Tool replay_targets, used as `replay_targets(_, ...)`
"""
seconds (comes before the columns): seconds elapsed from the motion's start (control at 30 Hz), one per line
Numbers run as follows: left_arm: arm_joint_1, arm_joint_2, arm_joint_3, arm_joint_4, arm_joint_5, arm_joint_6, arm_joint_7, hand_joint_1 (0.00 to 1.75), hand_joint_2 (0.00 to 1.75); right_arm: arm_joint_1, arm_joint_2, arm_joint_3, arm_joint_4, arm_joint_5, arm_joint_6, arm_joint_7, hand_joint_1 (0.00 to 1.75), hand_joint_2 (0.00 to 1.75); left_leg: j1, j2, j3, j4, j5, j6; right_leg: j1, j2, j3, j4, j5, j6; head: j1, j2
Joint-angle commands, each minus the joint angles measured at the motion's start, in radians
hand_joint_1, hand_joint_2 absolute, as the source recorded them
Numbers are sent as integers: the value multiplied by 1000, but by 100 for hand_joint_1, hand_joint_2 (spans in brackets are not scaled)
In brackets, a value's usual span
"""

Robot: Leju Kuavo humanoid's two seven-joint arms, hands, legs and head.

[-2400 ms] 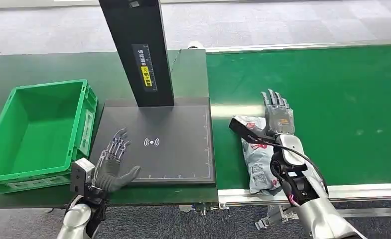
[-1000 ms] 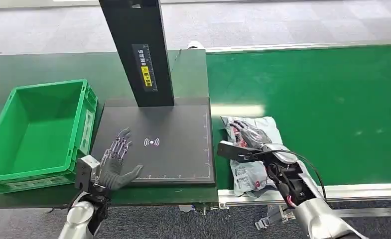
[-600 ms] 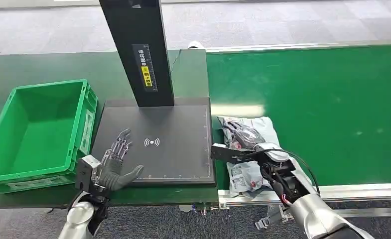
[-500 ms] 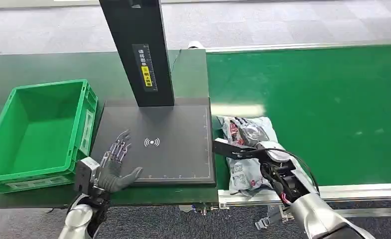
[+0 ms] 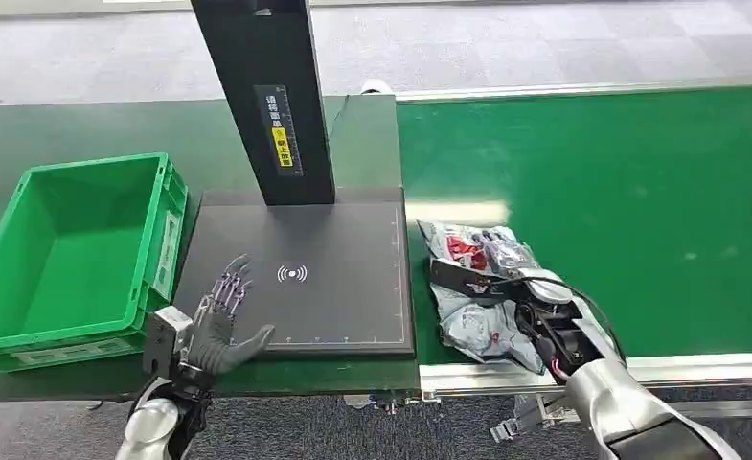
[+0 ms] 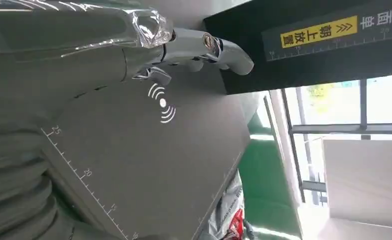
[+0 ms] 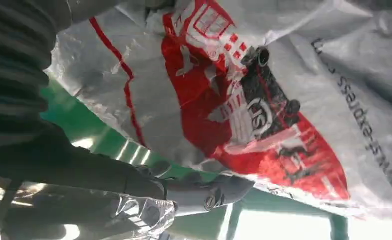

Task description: Moved the parcel from conveyor to table for the left to box.

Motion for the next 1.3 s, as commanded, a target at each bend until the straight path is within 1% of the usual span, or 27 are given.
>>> replay_targets(0.03,-45,-10,-19,81,2,-1,-4,0,175,-54,42,23,139,26,71,-60,169,175,0,-1,2,-1,0,2,1,-1,2,-1,0,-3,0,0)
replay_targets(0.1,-43,-10,-20,80,2,1,-4,0,175,-53,49,32,140,32,72,-60,175,175,0,-1,4,-2,-1,3,1,-2,5,-2,-1,-4,0,0)
replay_targets(0.17,-36,-9,-20,75,1,5,-5,0,175,-52,57,38,139,36,69,-57,175,175,0,0,3,-1,0,2,1,-1,2,-1,0,-2,0,0)
replay_targets(0.23,-28,-9,-21,74,0,6,-6,0,175,-50,60,39,138,36,67,-57,175,175,0,-1,5,-2,-1,3,1,-1,5,-2,-1,-5,0,0)
replay_targets(0.3,-22,-9,-21,73,0,7,-6,0,175,-49,59,39,137,36,65,-57,175,175,0,0,3,-1,-1,2,1,-1,3,-1,-1,-3,0,0)
replay_targets(0.33,-20,-9,-21,71,0,7,-6,0,175,-47,57,39,137,37,64,-57,175,175,0,-1,6,-2,-1,3,2,-2,6,-3,-1,-4,0,0)
replay_targets(0.4,-14,-10,-22,64,-1,7,-5,0,175,-46,56,40,134,37,61,-57,175,175,0,-1,3,-1,-1,2,1,-1,3,-1,-1,-2,0,0)
replay_targets(0.57,14,-12,-16,32,1,12,-4,0,175,-44,53,42,120,36,48,-65,175,175,0,-1,4,-2,-1,2,1,-1,4,-2,-1,-3,0,0)
replay_targets(0.63,54,-8,-6,-10,4,22,-4,0,175,-45,54,37,102,34,-9,-74,175,175,0,0,5,-2,-1,3,1,-1,4,-2,-1,-3,0,0)
replay_targets(0.67,60,-6,-4,-12,5,21,-5,0,175,-47,56,36,100,32,-10,-74,175,175,0,1,4,-1,-1,2,1,0,3,-1,-1,-3,0,0)
replay_targets(0.73,104,-4,12,-64,17,24,-12,0,175,-41,62,6,49,5,-130,-132,175,175,0,1,4,-1,-1,2,1,1,4,-1,-1,-3,0,0)
replay_targets(0.77,114,-4,17,-76,18,24,-14,0,175,-42,67,-8,28,-9,-156,-151,175,175,0,2,6,-2,-2,3,1,1,5,-2,-1,-4,0,0)
replay_targets(0.8,127,-4,24,-99,24,22,-20,0,175,-47,80,-37,-10,-40,-221,-190,175,175,0,3,4,-1,-2,3,1,2,2,-1,-1,-3,0,0)
replay_targets(0.83,131,-5,27,-110,26,20,-20,0,175,-55,83,-35,-24,-40,-211,-187,175,175,0,3,0,0,-1,1,0,2,0,0,0,-2,0,0)
replay_targets(0.87,132,-5,28,-116,28,17,-17,0,175,-56,83,-35,-38,-43,-202,-179,175,175,-1,4,1,0,-2,2,0,3,0,0,0,-3,0,0)
replay_targets(0.9,127,-5,30,-118,30,16,-17,0,175,-47,91,-72,-82,-88,-257,-221,175,175,0,4,2,0,-2,3,1,3,1,1,-1,-4,0,0)
replay_targets(0.93,119,-5,30,-116,31,14,-16,0,175,-49,94,-77,-96,-98,-266,-230,175,175,0,3,-1,1,-1,2,0,2,-2,1,0,-2,0,0)
replay_targets(1.17,112,-6,30,-108,31,15,-15,0,175,-42,89,-78,-106,-104,-261,-228,175,175,0,0,2,0,-1,3,1,0,2,-1,-1,-3,0,0)
replay_targets(1.2,109,-5,31,-108,33,15,-16,0,175,-35,96,-106,-131,-137,-323,-272,175,175,0,0,1,0,-1,2,0,-1,1,0,-1,-3,0,0)
replay_targets(1.23,106,-4,31,-109,33,16,-16,0,175,-37,104,-118,-146,-159,-356,-296,175,175,0,-1,2,0,-1,4,1,-1,3,-1,-1,-4,0,0)
replay_targets(1.27,104,-3,33,-109,35,15,-15,0,175,-39,112,-132,-157,-180,-366,-304,175,175,0,0,0,0,-1,2,0,0,0,0,0,-3,0,0)
replay_targets(1.3,102,-2,34,-105,35,16,-16,0,175,-37,120,-139,-178,-207,-397,-327,175,175,0,1,3,-1,-2,4,1,0,2,-1,-1,-4,0,0)
